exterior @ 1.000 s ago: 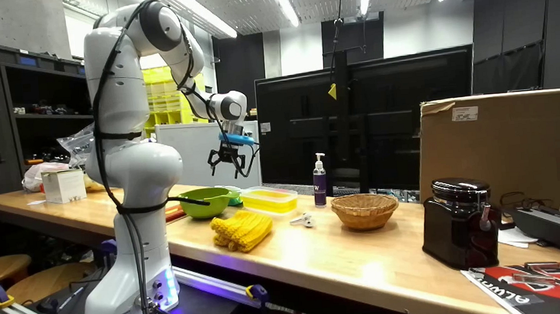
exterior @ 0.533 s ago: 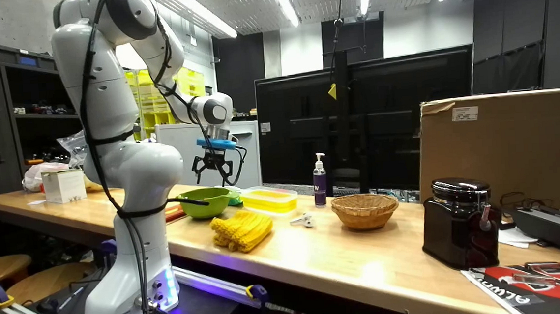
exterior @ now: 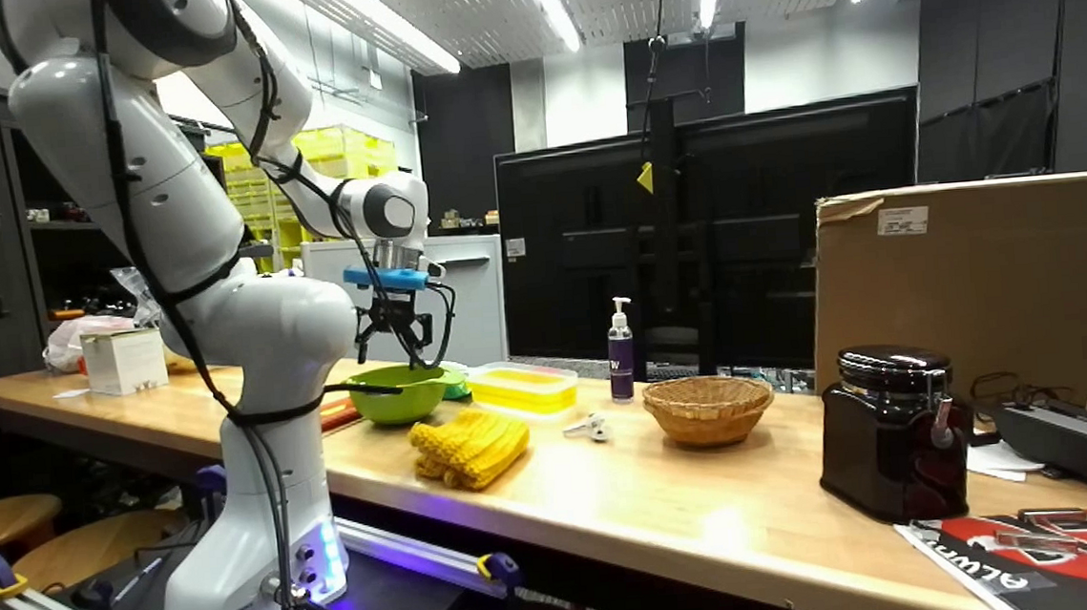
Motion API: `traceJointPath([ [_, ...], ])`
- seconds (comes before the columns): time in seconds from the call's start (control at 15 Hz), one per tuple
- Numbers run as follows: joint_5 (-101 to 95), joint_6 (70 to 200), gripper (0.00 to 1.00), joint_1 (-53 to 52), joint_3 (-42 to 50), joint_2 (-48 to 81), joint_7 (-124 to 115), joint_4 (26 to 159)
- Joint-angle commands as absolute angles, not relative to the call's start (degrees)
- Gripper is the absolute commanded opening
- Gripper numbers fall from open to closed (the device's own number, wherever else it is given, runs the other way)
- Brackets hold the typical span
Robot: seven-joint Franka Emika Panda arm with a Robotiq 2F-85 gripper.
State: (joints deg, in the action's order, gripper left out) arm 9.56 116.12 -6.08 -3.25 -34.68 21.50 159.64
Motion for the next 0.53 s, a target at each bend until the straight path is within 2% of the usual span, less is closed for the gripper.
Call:
traceJointPath([
  [0.0,6.84,110.58,1.0,-7.56,-1.74,-42.21,20.01,159.34],
  [0.07,7.68,113.15,1.0,-7.78,-1.27,-37.92,20.3,159.0],
  [0.47,7.32,111.17,1.0,-8.09,-1.07,-41.28,20.26,158.94],
])
